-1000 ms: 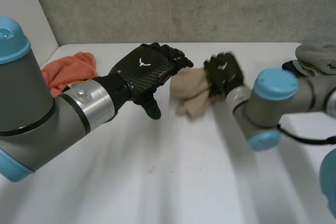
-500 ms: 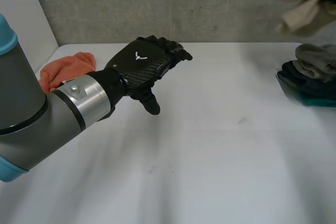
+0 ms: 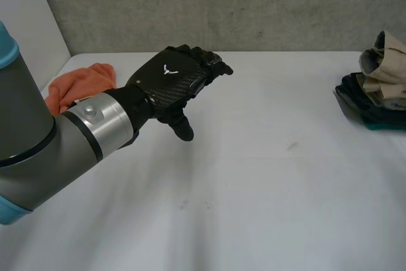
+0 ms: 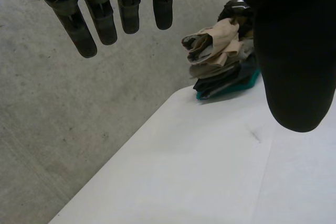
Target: Fold the laundry.
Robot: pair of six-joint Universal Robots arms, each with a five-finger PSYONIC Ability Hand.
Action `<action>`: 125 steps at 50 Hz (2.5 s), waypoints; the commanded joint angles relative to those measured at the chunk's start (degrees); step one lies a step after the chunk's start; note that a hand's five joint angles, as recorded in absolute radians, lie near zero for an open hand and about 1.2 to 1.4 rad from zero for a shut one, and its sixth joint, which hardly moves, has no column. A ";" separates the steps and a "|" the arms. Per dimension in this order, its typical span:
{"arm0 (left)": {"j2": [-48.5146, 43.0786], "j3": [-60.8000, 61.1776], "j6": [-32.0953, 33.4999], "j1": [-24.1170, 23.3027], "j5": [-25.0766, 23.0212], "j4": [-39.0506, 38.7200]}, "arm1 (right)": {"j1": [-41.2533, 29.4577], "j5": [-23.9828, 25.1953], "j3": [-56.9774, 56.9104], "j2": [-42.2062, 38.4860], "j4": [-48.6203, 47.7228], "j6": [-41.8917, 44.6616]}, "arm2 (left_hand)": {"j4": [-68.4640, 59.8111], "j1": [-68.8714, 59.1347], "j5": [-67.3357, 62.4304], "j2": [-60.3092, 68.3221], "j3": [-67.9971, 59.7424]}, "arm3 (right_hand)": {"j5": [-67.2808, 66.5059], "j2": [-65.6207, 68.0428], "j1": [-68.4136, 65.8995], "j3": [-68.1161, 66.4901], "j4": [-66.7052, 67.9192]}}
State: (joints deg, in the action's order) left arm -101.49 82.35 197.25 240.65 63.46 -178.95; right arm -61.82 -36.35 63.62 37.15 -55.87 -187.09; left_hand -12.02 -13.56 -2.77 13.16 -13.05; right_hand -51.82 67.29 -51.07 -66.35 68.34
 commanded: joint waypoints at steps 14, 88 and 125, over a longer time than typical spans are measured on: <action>0.15 0.09 -0.02 -0.36 0.08 0.00 | 3.11 11.12 -0.52 1.52 1.20 -0.65 | -1.05 0.49 -0.30 -0.09 -0.02 | 51.82 -57.29 41.07 56.35 -58.34; -36.32 -16.87 21.51 36.38 10.10 -11.25 | -47.43 -34.32 47.83 36.24 24.49 39.69 | -32.08 -30.54 -31.33 30.94 -31.05 | 51.82 -57.29 41.07 56.35 -58.34; -22.87 -8.35 23.07 13.33 22.32 -15.20 | -41.89 -38.45 48.97 38.70 24.40 39.08 | -8.62 -7.08 -7.87 7.48 -7.59 | 51.82 -57.29 41.07 56.35 -58.34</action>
State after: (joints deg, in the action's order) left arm -119.34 76.31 202.86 241.34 78.83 -194.52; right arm -103.63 -75.09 112.58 75.97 -31.48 -148.01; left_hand -20.24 -19.89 -9.83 20.52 -20.82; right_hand -3.87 12.69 -11.61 -12.21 13.57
